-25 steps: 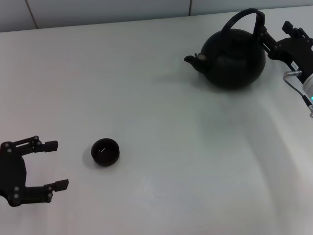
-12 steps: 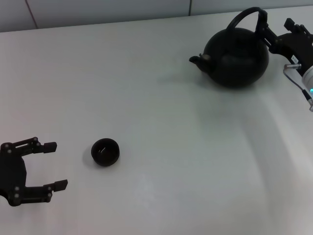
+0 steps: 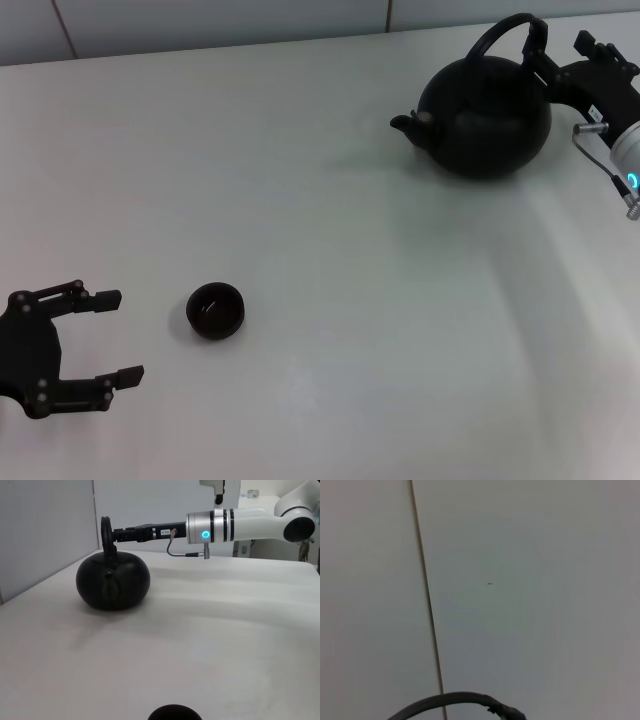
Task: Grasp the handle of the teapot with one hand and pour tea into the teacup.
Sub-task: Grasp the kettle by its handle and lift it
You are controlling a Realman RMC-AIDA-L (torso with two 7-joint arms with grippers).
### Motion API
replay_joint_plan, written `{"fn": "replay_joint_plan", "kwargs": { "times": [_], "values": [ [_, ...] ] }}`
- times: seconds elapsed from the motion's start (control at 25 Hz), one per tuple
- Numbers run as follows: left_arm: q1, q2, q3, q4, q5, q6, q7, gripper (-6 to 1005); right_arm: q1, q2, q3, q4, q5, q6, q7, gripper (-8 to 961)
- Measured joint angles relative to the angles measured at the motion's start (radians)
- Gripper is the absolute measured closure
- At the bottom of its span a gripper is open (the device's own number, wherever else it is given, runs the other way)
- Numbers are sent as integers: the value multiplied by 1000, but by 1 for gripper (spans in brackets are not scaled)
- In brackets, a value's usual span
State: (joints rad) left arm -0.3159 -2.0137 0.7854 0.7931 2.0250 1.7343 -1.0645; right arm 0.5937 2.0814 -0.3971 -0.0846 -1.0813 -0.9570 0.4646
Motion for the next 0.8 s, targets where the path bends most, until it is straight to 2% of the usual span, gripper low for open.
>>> {"fn": "replay_joint_plan", "kwargs": {
  "times": [0.56,0.8],
  "values": [
    [0,-4,0,14,-2,-31,-4,152,23,0,-4,-3,-2,50,12,236],
    [-2,-6,0,14,-1,-48,-7,153,23,0,2,-10,-2,46,11,469]
  ]
}}
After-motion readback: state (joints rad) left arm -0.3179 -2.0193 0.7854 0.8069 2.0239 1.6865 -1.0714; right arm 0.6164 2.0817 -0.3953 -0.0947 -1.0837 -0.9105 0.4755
